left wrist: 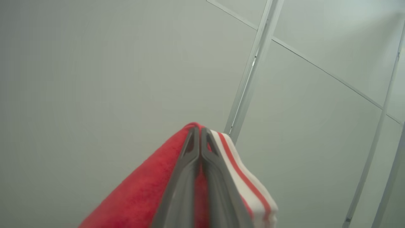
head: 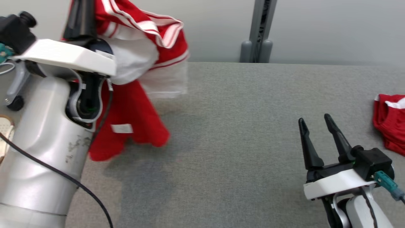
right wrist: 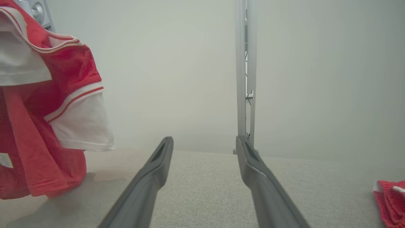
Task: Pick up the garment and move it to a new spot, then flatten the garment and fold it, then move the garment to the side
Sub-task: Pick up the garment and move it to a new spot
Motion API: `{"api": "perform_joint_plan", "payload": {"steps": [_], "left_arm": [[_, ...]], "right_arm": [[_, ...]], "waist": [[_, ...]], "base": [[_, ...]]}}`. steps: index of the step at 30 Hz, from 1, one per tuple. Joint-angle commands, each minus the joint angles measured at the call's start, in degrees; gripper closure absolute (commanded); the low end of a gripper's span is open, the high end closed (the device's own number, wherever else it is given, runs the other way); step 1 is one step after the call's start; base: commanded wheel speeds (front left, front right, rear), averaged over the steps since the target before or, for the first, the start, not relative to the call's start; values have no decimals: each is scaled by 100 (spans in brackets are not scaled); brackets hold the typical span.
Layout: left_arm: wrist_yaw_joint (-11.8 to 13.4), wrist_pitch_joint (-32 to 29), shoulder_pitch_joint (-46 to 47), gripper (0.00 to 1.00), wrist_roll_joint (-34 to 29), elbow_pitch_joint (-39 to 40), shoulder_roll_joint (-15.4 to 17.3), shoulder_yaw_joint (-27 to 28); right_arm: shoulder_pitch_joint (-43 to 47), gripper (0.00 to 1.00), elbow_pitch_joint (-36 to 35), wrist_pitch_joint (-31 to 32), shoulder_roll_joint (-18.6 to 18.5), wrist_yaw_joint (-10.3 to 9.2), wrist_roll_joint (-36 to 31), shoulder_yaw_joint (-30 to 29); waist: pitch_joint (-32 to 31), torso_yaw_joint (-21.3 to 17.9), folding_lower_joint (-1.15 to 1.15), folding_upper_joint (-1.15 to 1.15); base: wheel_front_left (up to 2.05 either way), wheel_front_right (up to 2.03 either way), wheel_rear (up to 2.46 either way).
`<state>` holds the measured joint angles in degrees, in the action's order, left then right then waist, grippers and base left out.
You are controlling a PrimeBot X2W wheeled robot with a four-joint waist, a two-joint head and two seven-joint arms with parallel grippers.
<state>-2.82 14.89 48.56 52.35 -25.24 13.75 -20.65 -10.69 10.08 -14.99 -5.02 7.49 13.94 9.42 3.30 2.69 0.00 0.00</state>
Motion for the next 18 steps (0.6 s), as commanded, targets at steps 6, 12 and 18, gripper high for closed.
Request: {"api": "perform_joint_plan", "payload": {"steps": [6, 12, 18], "left_arm": [[205, -6, -312, 100, -86, 23, -348, -268], [240, 12, -537, 100, -64, -67, -743, -471], [297, 28, -561, 100, 74, -198, -1024, -657]], "right_arm": [[-140, 0, -126, -22, -140, 2, -87, -326], [-218, 0, -228, -22, -199, 2, -148, -487], [-301, 0, -300, -22, -174, 2, -189, -589]], "waist": [[84, -479, 0, 0], [224, -881, 0, 0], [377, -1255, 0, 0]], "base": [[0, 0, 0], [0, 0, 0], [0, 0, 0]]}}
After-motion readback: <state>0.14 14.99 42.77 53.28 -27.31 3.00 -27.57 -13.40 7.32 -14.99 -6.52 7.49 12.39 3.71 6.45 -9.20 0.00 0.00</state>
